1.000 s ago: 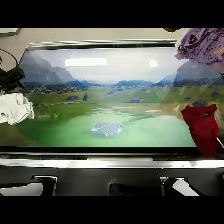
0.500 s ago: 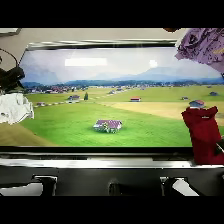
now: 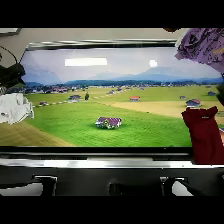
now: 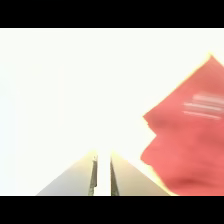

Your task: Fold the clothes and pants, and hang the long-sleeved shirts on hangers.

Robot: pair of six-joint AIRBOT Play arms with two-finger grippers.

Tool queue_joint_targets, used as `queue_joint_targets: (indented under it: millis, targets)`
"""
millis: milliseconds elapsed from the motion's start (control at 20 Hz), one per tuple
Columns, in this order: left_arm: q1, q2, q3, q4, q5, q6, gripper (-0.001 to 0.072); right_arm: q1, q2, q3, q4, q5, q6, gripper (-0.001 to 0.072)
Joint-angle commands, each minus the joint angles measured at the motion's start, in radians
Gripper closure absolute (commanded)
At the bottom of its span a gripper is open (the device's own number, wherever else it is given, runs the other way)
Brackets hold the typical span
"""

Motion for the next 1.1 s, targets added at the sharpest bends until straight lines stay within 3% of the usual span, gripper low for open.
queue_joint_targets:
  millis: [0, 150, 350, 1050]
  targets:
    - [-0.014, 0.037, -0.001, -0.01, 0.083, 0.087, 0.0689, 0.37, -0.022, 0.036, 0.05, -0.116, -0.107, 0.0607]
    - [-0.062, 0.12, -0.098, -0.01, 0.148, 0.189, 0.0689, 0.649, -0.058, 0.036, -0.032, -0.104, -0.13, 0.0608]
    - [-0.106, 0.262, -0.355, -0.01, 0.27, 0.203, 0.0688, 0.836, -0.078, 0.036, -0.109, -0.129, -0.129, 0.0608]
    - [-0.109, 0.285, -0.395, 0.0, 0.254, 0.202, 0.0687, 0.845, -0.071, 0.036, -0.115, -0.164, -0.129, 0.0605]
